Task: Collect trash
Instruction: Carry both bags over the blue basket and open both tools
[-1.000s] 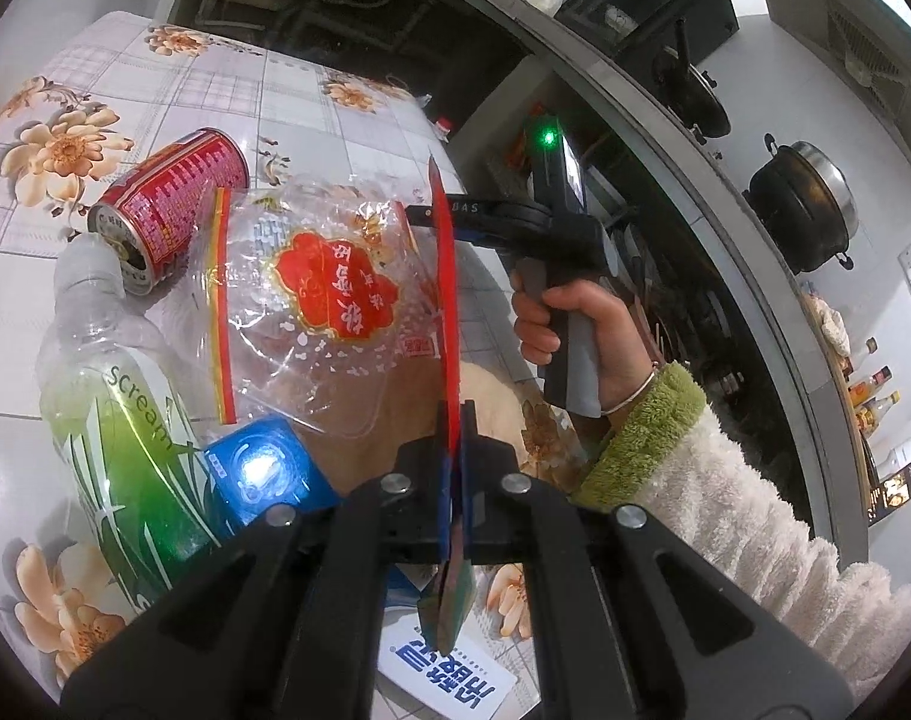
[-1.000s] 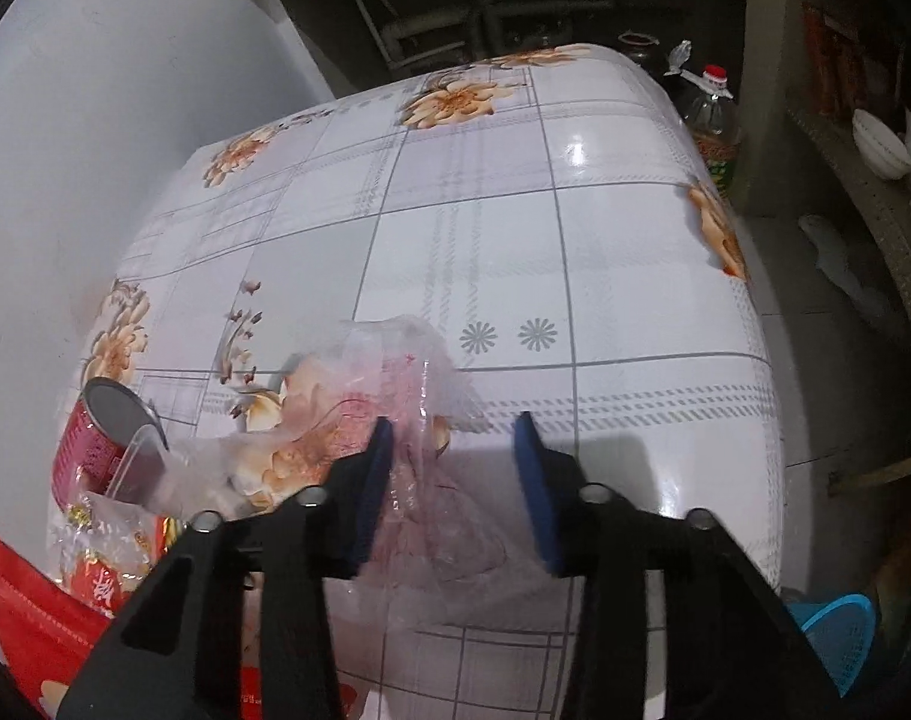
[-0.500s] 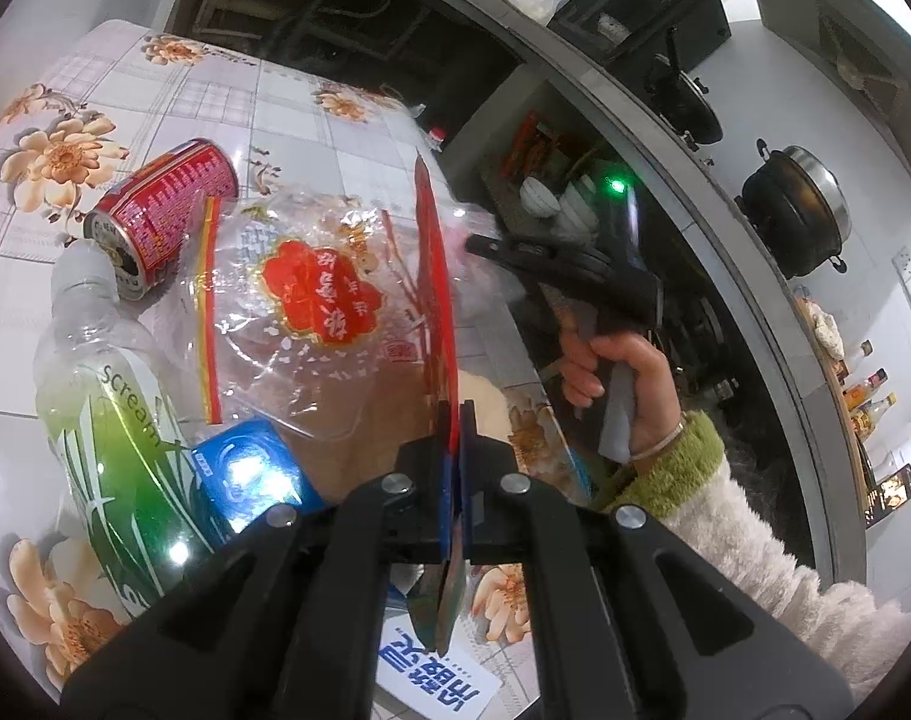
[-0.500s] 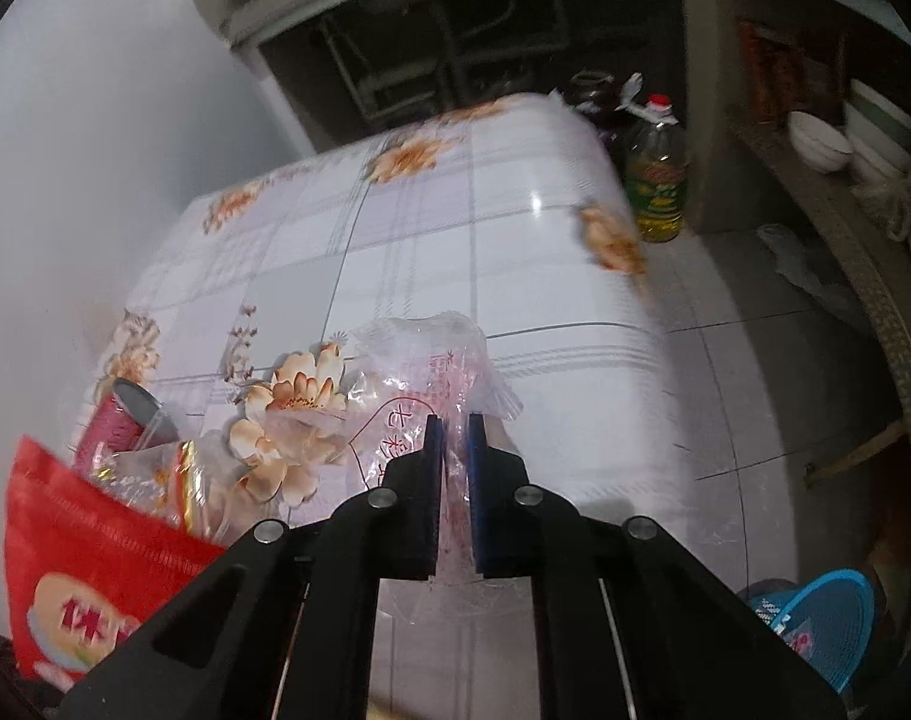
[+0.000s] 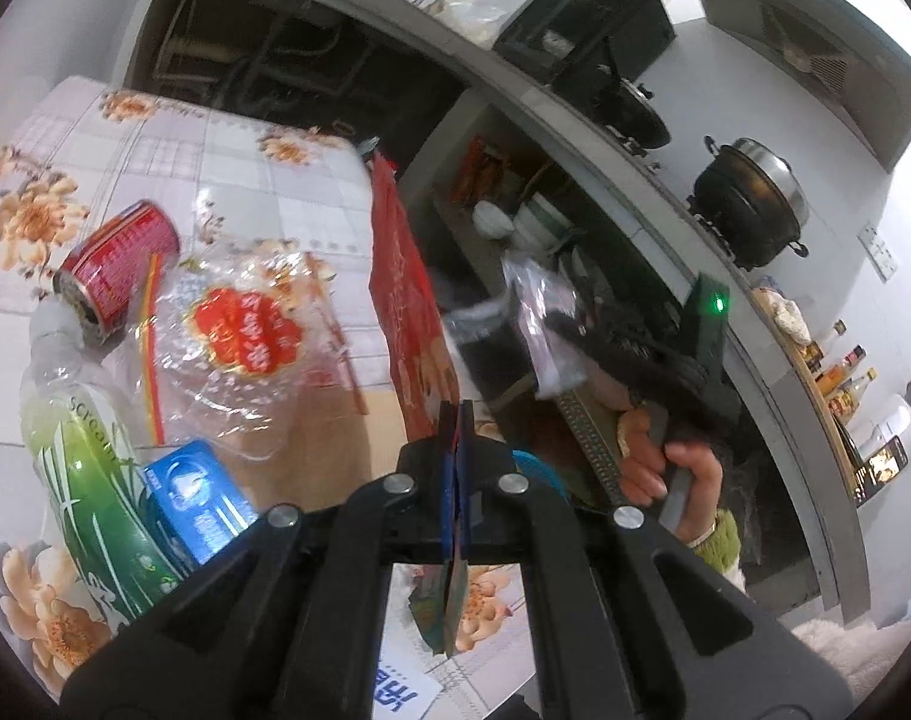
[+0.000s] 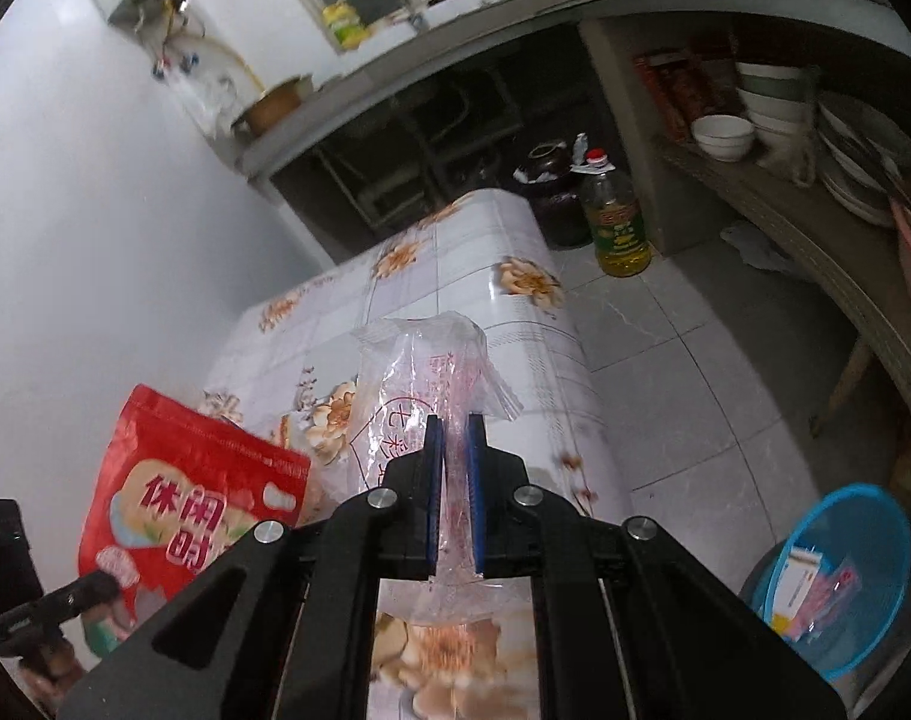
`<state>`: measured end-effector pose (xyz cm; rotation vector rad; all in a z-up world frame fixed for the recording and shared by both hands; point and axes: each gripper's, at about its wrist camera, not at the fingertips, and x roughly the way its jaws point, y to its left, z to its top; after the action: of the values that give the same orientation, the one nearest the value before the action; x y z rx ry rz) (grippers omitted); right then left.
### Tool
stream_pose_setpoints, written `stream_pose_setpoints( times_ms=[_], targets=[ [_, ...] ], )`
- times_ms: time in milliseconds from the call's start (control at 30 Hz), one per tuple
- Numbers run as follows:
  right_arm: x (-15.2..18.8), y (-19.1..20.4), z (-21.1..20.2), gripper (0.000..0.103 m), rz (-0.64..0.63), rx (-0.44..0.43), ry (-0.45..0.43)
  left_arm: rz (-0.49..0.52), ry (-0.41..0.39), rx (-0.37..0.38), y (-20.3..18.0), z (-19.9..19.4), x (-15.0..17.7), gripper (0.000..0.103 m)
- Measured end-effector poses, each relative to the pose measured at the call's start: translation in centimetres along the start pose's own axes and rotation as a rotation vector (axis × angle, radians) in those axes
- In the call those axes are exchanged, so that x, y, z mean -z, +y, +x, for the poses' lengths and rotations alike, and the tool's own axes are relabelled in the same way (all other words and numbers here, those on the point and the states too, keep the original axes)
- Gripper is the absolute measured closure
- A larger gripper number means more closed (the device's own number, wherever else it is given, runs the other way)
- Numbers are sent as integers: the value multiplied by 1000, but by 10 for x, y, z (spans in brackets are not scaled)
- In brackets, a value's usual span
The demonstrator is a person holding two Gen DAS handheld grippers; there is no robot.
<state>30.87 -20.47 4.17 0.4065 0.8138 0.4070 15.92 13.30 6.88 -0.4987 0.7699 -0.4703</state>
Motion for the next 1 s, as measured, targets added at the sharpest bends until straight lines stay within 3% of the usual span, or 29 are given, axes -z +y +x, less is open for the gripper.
stream_pose_setpoints(
  times_ms=[267,400,567,800,1000],
  targets=[
    [35,-45,-56,95,138,7,-107,64,10,16,-30,1,-2,103],
    [53,-81,-76,95,224,9,-124,96,42,29,-51,13,-3,103],
    [80,-126,-103,95,312,70,-141,145,83,63,-84,36,-3,103],
    [117,-197,-145,95,456,210,-194,188,240,142,-143,112,1,103],
    [164,-265,-155,95,612,323,-173,279,425,128,-198,207,27,103]
  ],
)
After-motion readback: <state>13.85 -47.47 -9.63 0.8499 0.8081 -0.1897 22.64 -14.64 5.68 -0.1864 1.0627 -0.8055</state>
